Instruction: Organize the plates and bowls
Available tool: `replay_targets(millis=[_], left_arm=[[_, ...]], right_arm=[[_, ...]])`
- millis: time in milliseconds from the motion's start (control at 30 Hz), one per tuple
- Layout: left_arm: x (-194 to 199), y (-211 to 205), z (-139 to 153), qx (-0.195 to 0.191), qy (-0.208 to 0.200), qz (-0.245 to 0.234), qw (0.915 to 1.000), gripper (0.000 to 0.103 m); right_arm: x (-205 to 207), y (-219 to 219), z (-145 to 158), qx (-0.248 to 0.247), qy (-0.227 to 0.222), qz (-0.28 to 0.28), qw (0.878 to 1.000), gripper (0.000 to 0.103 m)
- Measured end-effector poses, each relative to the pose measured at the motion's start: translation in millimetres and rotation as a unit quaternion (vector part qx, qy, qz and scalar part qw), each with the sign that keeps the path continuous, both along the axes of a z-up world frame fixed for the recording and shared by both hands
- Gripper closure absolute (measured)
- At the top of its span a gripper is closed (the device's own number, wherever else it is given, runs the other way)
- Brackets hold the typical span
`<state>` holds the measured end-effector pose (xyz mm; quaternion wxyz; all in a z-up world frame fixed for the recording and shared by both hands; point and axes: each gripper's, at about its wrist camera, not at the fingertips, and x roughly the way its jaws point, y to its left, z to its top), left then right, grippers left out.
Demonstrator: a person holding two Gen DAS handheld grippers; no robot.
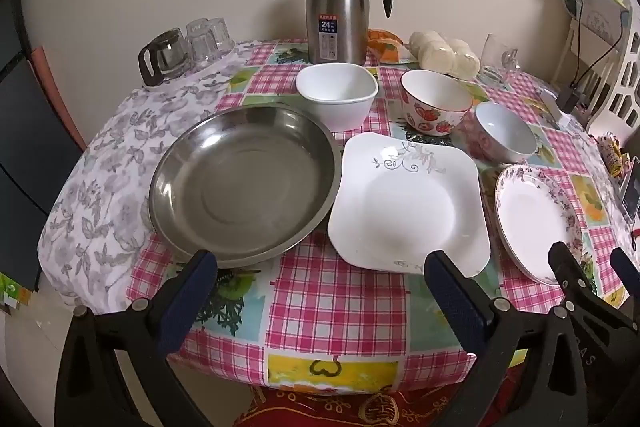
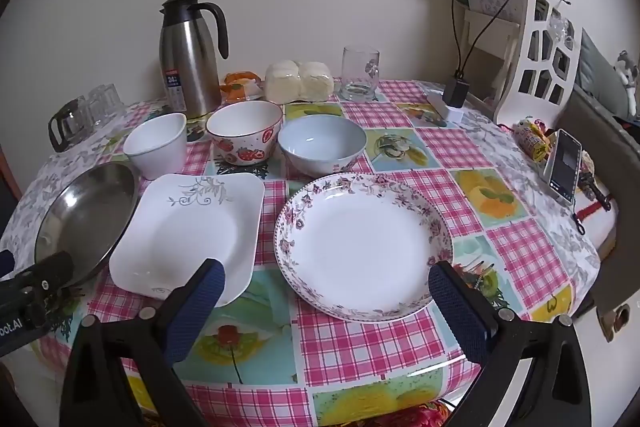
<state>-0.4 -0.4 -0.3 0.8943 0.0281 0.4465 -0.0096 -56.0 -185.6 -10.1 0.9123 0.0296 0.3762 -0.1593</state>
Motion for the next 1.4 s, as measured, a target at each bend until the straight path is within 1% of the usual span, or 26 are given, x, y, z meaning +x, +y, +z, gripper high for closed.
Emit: replay_targets(millis=[67, 100, 167, 233, 333, 367, 533, 600, 1400], left_arm=[[-1.1, -1.4, -0.6, 0.004, 0.001, 0.002, 1.0000, 0.000], [0.3, 1.0, -7.0, -0.005, 0.008, 0.001, 1.0000, 0.000], [1.7, 0.9, -9.2, -0.004, 0.017, 0.004, 0.9998, 0.000], [3.7, 3.7, -9.5, -0.011, 0.025, 0.006, 0.9996, 0.000], [5.6, 5.8, -9.3, -0.011, 0.032, 0.010, 0.9994, 0.000], [5.4, 6.5, -10.0, -0.012, 0.033, 0.011, 0.9993, 0.000], [6.1, 9.1, -13.8, -0.014, 0.042, 0.014, 0.9989, 0.000], [6.5, 10.1, -15.2, -0.014, 0.046, 0.015, 0.9987, 0.000], [9.2, 17.0, -21.7, -0.019, 0.066, 0.028, 0.9973, 0.000]], right_arm=[[-0.9, 1.0, -1.4, 0.001, 0.001, -0.001, 1.000, 0.000], [-1.5, 1.4, -2.0, 0.001, 0.001, -0.001, 1.000, 0.000], [-3.0, 2.1, -3.2, 0.002, 0.001, -0.003, 1.000, 0.000], [0.3, 3.7, 1.5, 0.002, 0.003, -0.001, 1.000, 0.000], [1.1, -1.1, 4.6, 0.006, 0.004, -0.004, 1.000, 0.000], [-0.4, 2.7, 1.9, -0.001, 0.001, 0.001, 1.000, 0.000], [-0.7, -3.4, 5.7, 0.001, 0.002, -0.001, 1.000, 0.000], [0.4, 2.2, 3.1, -0.007, 0.002, 0.003, 1.000, 0.000], [0.0, 2.9, 3.4, -0.009, 0.002, 0.003, 1.000, 0.000]])
